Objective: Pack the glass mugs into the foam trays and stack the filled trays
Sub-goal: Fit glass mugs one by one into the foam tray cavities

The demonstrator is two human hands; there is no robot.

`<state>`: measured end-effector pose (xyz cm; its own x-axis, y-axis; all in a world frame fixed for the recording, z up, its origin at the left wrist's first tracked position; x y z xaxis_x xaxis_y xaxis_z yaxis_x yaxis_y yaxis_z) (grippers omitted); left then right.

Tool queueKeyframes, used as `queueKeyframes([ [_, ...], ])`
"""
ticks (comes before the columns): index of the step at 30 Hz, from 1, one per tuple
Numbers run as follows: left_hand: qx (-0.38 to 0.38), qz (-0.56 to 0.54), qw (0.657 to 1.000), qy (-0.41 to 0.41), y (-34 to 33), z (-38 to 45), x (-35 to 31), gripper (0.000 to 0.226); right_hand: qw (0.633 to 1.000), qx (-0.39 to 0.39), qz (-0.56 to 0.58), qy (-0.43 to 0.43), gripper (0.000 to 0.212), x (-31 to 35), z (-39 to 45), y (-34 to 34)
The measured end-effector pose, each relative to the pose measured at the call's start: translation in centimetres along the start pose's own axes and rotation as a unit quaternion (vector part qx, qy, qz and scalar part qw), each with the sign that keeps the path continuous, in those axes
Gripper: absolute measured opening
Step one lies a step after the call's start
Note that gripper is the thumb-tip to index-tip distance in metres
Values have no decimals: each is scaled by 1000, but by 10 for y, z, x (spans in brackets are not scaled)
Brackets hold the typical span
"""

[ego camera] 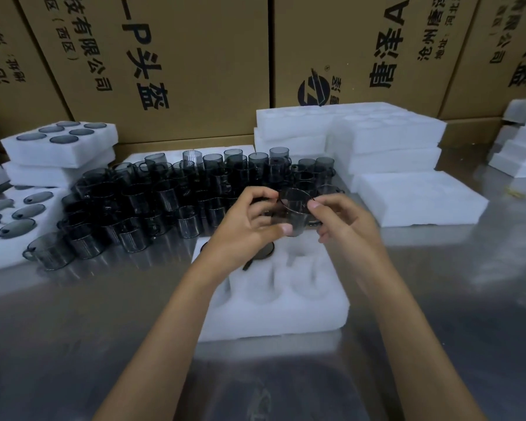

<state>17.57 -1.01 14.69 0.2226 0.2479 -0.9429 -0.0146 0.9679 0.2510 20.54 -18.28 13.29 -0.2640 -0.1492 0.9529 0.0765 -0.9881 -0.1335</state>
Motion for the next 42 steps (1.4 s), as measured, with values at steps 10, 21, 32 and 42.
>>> queueKeyframes([
  [10,-22,77,997,-7,-16,3,23,65,997,73,-14,-30,22,-9,-2,-8],
  [21,12,237,971,-9,-11,7,41,60,986,56,-159,-19,24,-19,3,9],
  [32,40,320,947,3,-13,2,47,50,975,93,-199,-28,23,-34,5,12],
  [42,66,546,835,-6,-20,0,52,53,960,159,-218,-79,26,-51,9,16],
])
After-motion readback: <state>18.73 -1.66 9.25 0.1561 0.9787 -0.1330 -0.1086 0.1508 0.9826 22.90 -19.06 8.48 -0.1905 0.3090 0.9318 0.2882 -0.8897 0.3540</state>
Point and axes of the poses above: each hand's wrist, its own z-axis towards the middle knuckle, its own y-axis out of the back of the hand, x = y × z, the point moved 3 cm from there along z, towards the middle knuckle, and after that the axes turned 7 degrees about z, right-handed, at the moved point
